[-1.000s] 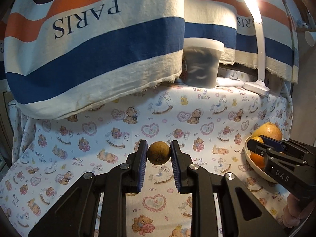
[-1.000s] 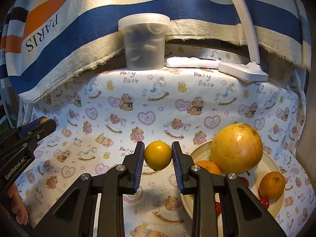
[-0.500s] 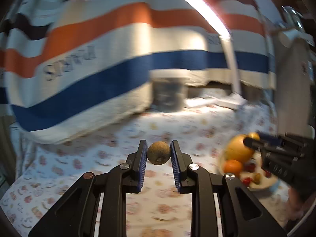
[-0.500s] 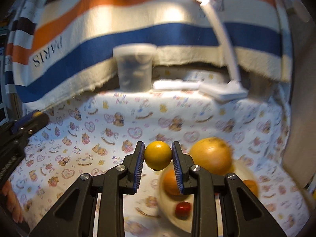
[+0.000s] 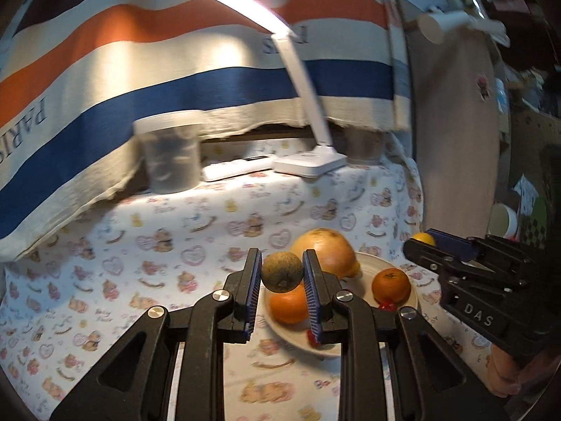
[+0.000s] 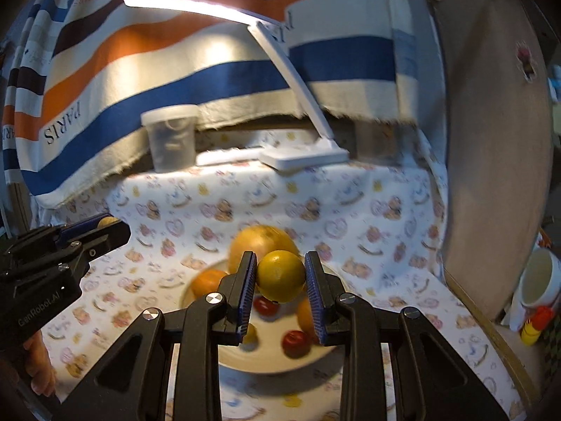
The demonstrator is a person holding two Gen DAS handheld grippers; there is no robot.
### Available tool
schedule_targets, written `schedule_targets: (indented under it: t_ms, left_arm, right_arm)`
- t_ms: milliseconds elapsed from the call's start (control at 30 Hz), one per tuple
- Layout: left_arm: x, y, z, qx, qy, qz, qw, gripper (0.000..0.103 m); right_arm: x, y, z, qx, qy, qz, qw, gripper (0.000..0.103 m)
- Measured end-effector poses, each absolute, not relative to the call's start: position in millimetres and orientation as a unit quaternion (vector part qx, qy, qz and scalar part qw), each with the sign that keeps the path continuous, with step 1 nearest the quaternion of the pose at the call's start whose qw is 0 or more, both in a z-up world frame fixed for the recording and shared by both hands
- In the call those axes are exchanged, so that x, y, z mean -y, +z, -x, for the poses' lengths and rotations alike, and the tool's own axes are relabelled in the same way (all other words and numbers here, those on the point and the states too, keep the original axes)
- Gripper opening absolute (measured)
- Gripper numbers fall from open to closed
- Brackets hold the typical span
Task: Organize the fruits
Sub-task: 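Lift and carry the yellow and brownish-green fruits over the plate, then lower both fruits onto the plate and open both tools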
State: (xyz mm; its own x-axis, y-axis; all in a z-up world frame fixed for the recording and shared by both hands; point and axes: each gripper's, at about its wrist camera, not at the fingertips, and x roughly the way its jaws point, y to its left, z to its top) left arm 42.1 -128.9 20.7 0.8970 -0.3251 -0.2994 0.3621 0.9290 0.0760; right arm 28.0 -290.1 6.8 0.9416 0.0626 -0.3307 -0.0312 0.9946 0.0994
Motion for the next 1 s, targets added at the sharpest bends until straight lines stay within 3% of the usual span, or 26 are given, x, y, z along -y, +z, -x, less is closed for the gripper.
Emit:
schedule_targets:
  t_ms: [333,533,733,1000]
  left_arm:
    - [141.9,5.0,-48.9,-0.140,-0.192,-0.073,0.969,0.023]
    - [150.4,-3.7,-63.0,-0.202,-0.201,-0.082,0.955,0.023]
    - [160.6,-21.5,-82.6,-0.298,-0.215,-0.087,0.926,0.023]
    - [168.7,-31.5,-81.7,-0.318,-0.219,-0.101,0.917,0.023]
  right_arm:
    - [282.7,0.6,-33.1,-0.169,0.038,-0.023,0.985,0.029]
    - [282.4,-3.8,-42.0,-0.194,0.052,-0.028,0.979,0.029]
    - [288.5,-17.5,-65.7,-0.290,0.057,-0.045,0.954,0.029]
    - [295.4,-23.6,-69.1,-0.323,0.079,-0.062,0.941,0.029]
